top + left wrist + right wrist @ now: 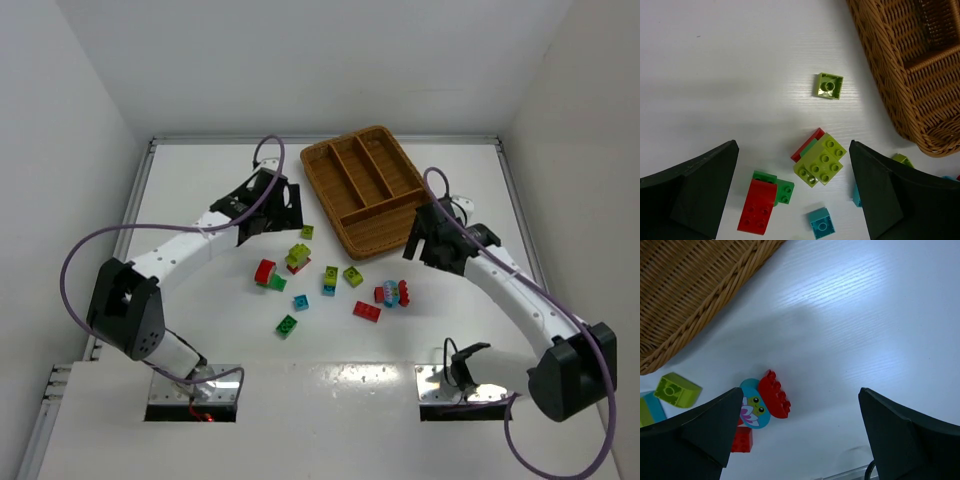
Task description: Sort the legos into containers by color
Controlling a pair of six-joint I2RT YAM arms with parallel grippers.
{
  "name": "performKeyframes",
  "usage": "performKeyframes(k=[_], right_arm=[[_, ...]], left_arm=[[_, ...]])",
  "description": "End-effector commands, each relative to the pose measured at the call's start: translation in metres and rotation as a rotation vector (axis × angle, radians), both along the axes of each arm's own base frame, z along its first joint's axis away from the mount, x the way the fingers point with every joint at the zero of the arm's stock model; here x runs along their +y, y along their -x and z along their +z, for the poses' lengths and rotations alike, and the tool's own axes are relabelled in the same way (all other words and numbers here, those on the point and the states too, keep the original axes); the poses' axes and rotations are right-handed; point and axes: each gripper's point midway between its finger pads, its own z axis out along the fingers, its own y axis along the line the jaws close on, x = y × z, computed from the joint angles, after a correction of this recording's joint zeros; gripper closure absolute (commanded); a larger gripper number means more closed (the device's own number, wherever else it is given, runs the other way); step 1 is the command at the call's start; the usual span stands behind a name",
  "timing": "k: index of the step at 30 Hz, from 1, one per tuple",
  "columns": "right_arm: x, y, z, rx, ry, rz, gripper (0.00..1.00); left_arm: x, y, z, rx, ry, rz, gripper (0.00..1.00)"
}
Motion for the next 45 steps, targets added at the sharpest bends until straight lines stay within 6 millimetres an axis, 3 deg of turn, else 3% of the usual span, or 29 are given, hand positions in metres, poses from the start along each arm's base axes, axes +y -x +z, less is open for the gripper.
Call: performKeyframes(k=[1, 4, 7, 11, 12, 15, 16, 19, 21, 24, 29, 31, 38, 44, 45], right_arm=[[0.007, -0.005, -0.003, 0.01, -0.02, -0.001, 0.0], [0.02, -0.006, -0.004, 0.01, -0.02, 0.071, 0.0], [0.048, -0.009, 0.005, -0.039, -0.028, 0.183, 0.0], [0.112, -0.005, 0.029, -0.164, -0.05, 0.476, 0.05], [0.126, 0.0, 0.018, -0.14, -0.019, 0.536, 0.05], [0.139, 0.0, -0.003, -0.072, 0.057, 0.602, 0.06], [0.139, -0.001, -0.023, -0.018, 0.091, 0.612, 0.05], [0.167, -0.003, -0.035, -0.026, 0.073, 0.722, 0.05], [0.17, -0.007, -0.046, -0.02, 0.083, 0.731, 0.08], [0.176, -0.005, -0.062, 0.008, 0.085, 0.788, 0.21], [0.184, -0.004, -0.085, 0.049, 0.102, 0.888, 0.21], [0.187, -0.007, -0.093, 0.064, 0.108, 0.888, 0.27], [0.192, -0.016, -0.11, 0.074, 0.1, 0.863, 0.35], [0.198, -0.019, -0.117, 0.056, 0.083, 0.868, 0.57], [0.196, -0.02, -0.116, 0.053, 0.092, 0.862, 0.57]], left_arm=[[-0.008, -0.004, 0.011, -0.02, 0.02, -0.006, 0.0], [-0.005, -0.002, 0.015, -0.032, 0.014, 0.023, 0.0], [0.014, -0.004, 0.017, -0.051, -0.024, 0.135, 0.0], [0.031, -0.002, 0.021, -0.107, -0.072, 0.174, 0.0], [0.033, -0.004, 0.027, -0.128, -0.074, 0.176, 0.0], [0.036, 0.003, 0.035, -0.133, -0.073, 0.133, 0.0], [0.044, 0.002, 0.035, -0.125, -0.065, 0.147, 0.0], [0.042, 0.006, 0.042, -0.122, -0.007, 0.116, 0.0], [0.041, 0.01, 0.038, -0.114, 0.007, 0.112, 0.0], [0.042, 0.012, 0.037, -0.107, 0.018, 0.107, 0.0], [0.041, 0.016, 0.024, -0.075, 0.021, 0.112, 0.0], [0.039, 0.016, 0.023, -0.07, 0.029, 0.102, 0.0], [0.039, 0.017, 0.041, -0.113, 0.047, 0.096, 0.0], [0.051, 0.016, 0.048, -0.131, 0.04, 0.13, 0.0], [0.051, 0.016, 0.048, -0.131, 0.04, 0.13, 0.0]])
